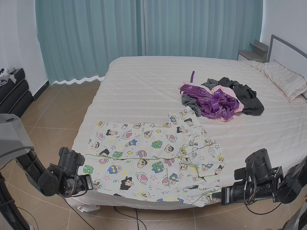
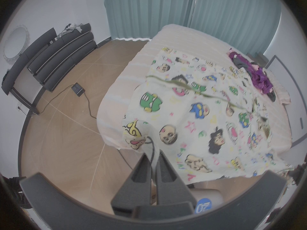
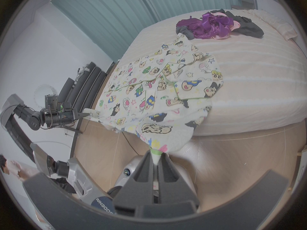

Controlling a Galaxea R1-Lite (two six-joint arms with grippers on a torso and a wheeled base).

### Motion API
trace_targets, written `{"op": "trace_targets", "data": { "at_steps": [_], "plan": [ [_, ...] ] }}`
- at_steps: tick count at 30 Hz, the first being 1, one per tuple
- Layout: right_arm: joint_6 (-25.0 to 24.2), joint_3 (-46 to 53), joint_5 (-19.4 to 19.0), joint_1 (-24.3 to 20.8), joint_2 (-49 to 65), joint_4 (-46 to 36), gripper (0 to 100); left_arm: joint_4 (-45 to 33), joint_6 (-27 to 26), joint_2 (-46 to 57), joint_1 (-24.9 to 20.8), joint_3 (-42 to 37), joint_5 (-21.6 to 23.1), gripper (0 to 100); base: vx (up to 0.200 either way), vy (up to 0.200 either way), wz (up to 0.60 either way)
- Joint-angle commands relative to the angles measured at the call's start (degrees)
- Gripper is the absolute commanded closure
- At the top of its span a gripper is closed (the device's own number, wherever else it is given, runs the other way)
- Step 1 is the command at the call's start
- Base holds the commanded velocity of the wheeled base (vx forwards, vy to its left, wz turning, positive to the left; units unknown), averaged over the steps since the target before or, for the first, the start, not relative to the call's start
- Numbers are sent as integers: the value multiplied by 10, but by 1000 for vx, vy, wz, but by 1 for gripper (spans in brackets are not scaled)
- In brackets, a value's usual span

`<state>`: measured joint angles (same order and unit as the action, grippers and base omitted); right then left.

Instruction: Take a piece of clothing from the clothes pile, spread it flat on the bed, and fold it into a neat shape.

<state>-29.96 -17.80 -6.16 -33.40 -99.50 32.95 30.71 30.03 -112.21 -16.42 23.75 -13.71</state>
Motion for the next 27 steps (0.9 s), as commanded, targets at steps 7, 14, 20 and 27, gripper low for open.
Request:
{"op": "trace_targets", "data": {
  "at_steps": [7,14,20,27],
  "plan": [
    [-2,-73,-2,61,-69,4,100,-95,3,-4,40,139,29,100,0,0,0],
    [-2,-119,-4,90,-110,4,100,-119,30,-52,53,193,40,100,0,0,0],
    [-4,-175,-5,113,-158,4,100,-134,86,-92,58,248,56,100,0,0,0],
    [-16,-238,-3,138,-202,6,100,-132,130,-125,73,302,56,100,0,0,0]
  ]
}}
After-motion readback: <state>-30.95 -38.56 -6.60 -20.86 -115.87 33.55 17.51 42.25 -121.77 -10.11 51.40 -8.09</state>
